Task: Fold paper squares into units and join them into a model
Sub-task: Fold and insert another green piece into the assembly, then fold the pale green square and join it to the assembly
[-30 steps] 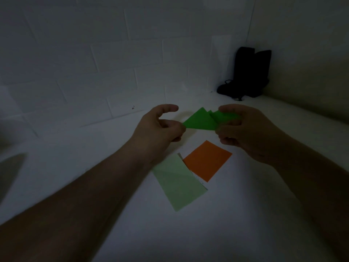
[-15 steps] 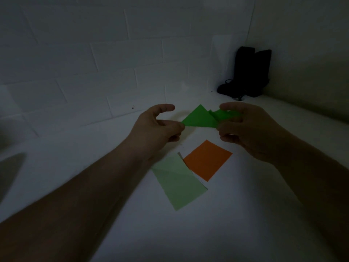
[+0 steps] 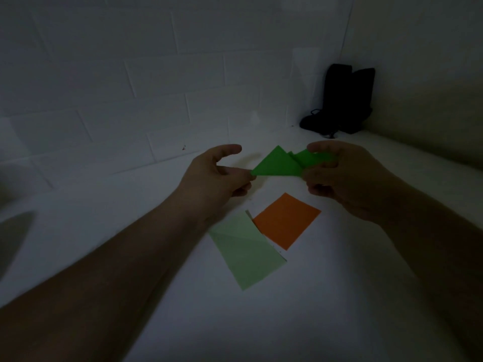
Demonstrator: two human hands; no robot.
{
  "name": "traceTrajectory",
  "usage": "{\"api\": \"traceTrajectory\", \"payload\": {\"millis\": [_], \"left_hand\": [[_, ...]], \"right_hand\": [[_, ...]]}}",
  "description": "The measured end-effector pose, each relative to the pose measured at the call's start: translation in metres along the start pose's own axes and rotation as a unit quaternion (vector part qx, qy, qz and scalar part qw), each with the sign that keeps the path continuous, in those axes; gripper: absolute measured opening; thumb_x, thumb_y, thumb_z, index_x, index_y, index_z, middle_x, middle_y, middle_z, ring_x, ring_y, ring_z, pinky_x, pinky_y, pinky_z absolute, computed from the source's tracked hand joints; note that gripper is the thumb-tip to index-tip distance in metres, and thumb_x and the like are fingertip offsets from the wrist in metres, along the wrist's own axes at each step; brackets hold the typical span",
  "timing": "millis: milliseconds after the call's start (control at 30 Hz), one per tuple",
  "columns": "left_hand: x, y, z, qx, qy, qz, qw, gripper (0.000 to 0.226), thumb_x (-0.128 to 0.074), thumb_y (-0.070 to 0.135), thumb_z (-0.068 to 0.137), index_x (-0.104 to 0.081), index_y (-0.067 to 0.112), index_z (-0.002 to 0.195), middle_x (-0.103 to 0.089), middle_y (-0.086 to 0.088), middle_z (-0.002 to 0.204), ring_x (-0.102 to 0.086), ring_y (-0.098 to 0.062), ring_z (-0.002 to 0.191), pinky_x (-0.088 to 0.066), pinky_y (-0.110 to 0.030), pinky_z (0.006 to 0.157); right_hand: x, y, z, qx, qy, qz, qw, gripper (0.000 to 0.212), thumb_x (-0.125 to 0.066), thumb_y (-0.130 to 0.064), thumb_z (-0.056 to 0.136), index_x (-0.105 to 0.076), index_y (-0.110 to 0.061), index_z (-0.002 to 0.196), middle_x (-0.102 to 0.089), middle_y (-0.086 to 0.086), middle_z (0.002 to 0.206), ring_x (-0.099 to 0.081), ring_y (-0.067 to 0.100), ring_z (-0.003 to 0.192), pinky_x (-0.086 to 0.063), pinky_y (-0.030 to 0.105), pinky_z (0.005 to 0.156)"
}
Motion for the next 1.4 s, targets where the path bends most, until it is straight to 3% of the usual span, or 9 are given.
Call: {"api": "traceTrajectory", "payload": {"millis": [267, 467, 600, 833, 933, 1033, 1200, 1400], "left_hand": [[0.006, -0.004, 0.003, 0.016, 0.017, -0.003, 1.000, 0.054, -0.075, 0.001, 0.089, -0.057, 0.018, 0.136, -0.079, -0.012, 0.091, -0.076, -0.023, 0.085, -0.063, -0.030, 0.078], [0.004, -0.002, 0.003, 0.022, 0.015, 0.003, 1.000, 0.057, -0.079, 0.001, 0.084, -0.057, 0.019, 0.134, -0.077, -0.019, 0.096, -0.075, -0.023, 0.081, -0.063, -0.032, 0.078], [0.005, -0.003, 0.000, 0.014, 0.017, 0.021, 1.000, 0.049, -0.078, 0.004, 0.086, -0.062, 0.020, 0.130, -0.079, -0.010, 0.095, -0.076, -0.025, 0.088, -0.063, -0.028, 0.080], [0.012, -0.008, 0.004, -0.001, 0.039, 0.090, 0.995, 0.042, -0.079, 0.015, 0.087, -0.066, 0.026, 0.125, -0.077, -0.006, 0.094, -0.077, -0.021, 0.083, -0.063, -0.040, 0.088], [0.012, -0.010, 0.004, -0.031, 0.033, 0.190, 0.981, 0.028, -0.073, 0.021, 0.091, -0.068, 0.034, 0.116, -0.078, -0.003, 0.086, -0.073, -0.017, 0.073, -0.063, -0.037, 0.080], [0.012, -0.011, 0.005, -0.051, 0.025, 0.247, 0.967, 0.019, -0.068, 0.026, 0.092, -0.070, 0.036, 0.108, -0.076, -0.005, 0.084, -0.071, -0.026, 0.074, -0.059, -0.035, 0.069], [0.014, -0.013, 0.007, -0.052, 0.022, 0.257, 0.965, 0.018, -0.070, 0.029, 0.091, -0.071, 0.039, 0.106, -0.076, -0.002, 0.082, -0.071, -0.022, 0.075, -0.058, -0.033, 0.071], [0.014, -0.014, 0.008, -0.060, 0.003, 0.264, 0.963, 0.018, -0.069, 0.032, 0.091, -0.070, 0.041, 0.107, -0.073, 0.000, 0.077, -0.060, -0.010, 0.058, -0.052, -0.030, 0.065]], "right_hand": [[-0.002, 0.004, -0.001, -0.014, -0.022, -0.002, 1.000, 0.068, -0.074, 0.005, 0.083, -0.049, -0.015, 0.143, -0.066, 0.015, 0.104, -0.070, 0.027, 0.087, -0.062, 0.031, 0.072], [0.001, 0.005, 0.002, -0.020, -0.003, 0.004, 1.000, 0.058, -0.071, 0.004, 0.086, -0.052, -0.013, 0.139, -0.062, 0.018, 0.109, -0.067, 0.027, 0.086, -0.060, 0.033, 0.073], [0.002, 0.009, 0.004, -0.040, 0.001, -0.011, 0.999, 0.060, -0.072, 0.003, 0.084, -0.053, -0.018, 0.137, -0.064, 0.016, 0.109, -0.068, 0.027, 0.087, -0.060, 0.031, 0.069], [0.023, 0.009, 0.013, -0.049, 0.041, -0.005, 0.998, 0.058, -0.074, 0.002, 0.084, -0.056, -0.019, 0.135, -0.062, 0.014, 0.117, -0.068, 0.027, 0.094, -0.059, 0.034, 0.071], [0.053, 0.012, 0.020, -0.046, 0.114, -0.059, 0.991, 0.060, -0.080, -0.004, 0.081, -0.056, -0.023, 0.133, -0.062, 0.014, 0.119, -0.066, 0.024, 0.091, -0.055, 0.031, 0.064], [0.079, 0.019, 0.024, -0.047, 0.167, -0.107, 0.979, 0.054, -0.082, -0.012, 0.082, -0.053, -0.023, 0.127, -0.066, 0.016, 0.111, -0.062, 0.021, 0.078, -0.049, 0.031, 0.060], [0.093, 0.031, 0.026, -0.103, 0.161, -0.151, 0.970, 0.059, -0.081, -0.008, 0.083, -0.052, -0.022, 0.131, -0.067, 0.016, 0.103, -0.064, 0.025, 0.078, -0.050, 0.033, 0.061], [0.080, 0.031, 0.025, -0.100, 0.127, -0.160, 0.974, 0.059, -0.082, -0.006, 0.081, -0.053, -0.023, 0.129, -0.062, 0.017, 0.111, -0.062, 0.026, 0.081, -0.050, 0.032, 0.060]]}}
Point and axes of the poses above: each hand's wrist, its own z-axis towards the middle knuckle, its own x-axis out of the back of the hand, y = z × x, the point moved 4 cm from there along z, towards the middle knuckle
